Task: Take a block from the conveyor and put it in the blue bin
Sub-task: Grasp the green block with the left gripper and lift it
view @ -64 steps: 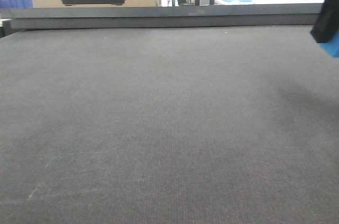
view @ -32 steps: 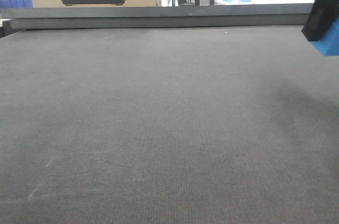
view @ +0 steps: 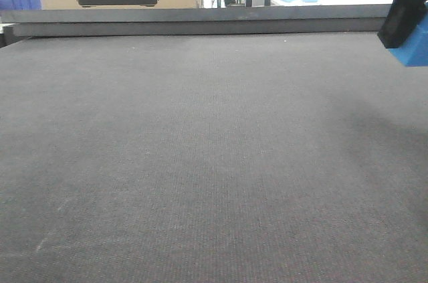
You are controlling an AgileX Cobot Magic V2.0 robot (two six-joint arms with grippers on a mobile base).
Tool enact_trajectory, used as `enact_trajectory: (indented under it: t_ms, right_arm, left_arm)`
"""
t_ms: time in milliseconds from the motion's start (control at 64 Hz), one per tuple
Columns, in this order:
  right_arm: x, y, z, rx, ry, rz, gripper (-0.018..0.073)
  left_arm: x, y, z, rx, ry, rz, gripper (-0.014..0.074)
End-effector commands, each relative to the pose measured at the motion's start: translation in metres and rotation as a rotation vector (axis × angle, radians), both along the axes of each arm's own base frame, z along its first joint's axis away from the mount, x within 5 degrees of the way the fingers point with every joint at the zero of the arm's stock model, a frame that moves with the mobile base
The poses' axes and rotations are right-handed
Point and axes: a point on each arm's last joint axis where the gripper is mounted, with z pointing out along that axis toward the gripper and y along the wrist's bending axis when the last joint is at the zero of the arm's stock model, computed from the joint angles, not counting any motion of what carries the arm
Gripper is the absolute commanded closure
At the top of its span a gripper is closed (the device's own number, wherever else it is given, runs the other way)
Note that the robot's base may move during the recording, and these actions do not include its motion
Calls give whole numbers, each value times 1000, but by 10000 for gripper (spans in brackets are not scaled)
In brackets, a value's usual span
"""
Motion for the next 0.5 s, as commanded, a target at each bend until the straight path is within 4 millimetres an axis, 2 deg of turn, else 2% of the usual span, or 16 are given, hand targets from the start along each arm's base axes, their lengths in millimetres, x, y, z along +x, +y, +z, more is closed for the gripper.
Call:
enact_trajectory:
  t_ms: [0,203,281,328,485]
  right_arm:
    - [0,0,6,6,-39,5,721]
    - [1,0,6,9,-49,5,721]
    - [1,0,6,9,-49,5,721]
    - [1,0,6,9,-49,5,721]
    - [1,0,6,9,-49,5,721]
  left_arm:
    - [1,4,-2,-3,-17,14,50]
    - [3,6,-11,-20,9,31,112]
    - [3,6,-12,-28,13,35,166]
    - [3,6,-11,-27,10,35,217]
    - [1,6,-2,-18,-17,33,488]
